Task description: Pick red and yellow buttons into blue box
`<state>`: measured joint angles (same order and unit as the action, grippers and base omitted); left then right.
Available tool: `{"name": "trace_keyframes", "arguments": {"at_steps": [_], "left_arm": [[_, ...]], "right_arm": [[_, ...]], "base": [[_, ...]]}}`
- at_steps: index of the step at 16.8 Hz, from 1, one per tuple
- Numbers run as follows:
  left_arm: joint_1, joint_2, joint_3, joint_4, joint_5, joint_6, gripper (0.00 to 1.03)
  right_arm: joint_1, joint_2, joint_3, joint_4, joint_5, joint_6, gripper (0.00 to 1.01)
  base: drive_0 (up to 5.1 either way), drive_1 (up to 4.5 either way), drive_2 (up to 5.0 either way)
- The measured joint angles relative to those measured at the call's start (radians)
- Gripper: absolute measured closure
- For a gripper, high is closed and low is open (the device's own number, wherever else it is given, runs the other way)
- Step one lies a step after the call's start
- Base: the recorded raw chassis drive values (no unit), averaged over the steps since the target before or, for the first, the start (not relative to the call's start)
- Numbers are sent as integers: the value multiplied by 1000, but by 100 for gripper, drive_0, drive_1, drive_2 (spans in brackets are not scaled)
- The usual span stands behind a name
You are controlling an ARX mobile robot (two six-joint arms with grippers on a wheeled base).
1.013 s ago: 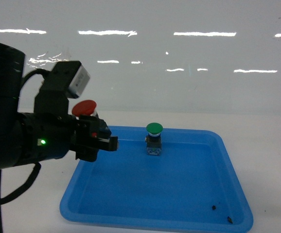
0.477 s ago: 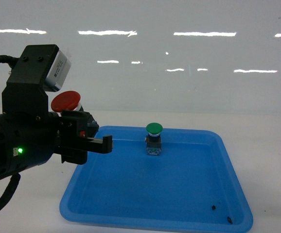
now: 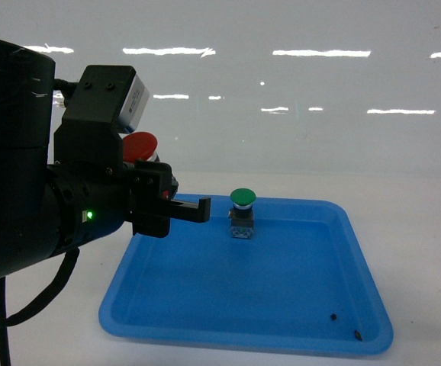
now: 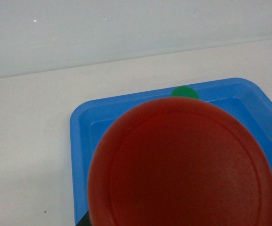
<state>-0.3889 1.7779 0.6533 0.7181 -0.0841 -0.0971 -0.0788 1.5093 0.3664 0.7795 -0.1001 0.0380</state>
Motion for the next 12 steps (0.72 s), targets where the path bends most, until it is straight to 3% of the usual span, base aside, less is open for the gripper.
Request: {"name": "trace_keyframes", "arguments": {"at_steps": [5,12], "left_arm": [[0,0,0,-1,1,0,78],[-3,-1,0,-5,0,0,78]], "right_arm": [[-1,0,-1,-2,0,0,63],[0,-6,-2,-3,0,0,63]], "base": [[-2,-411,408],[402,-448,56]]}}
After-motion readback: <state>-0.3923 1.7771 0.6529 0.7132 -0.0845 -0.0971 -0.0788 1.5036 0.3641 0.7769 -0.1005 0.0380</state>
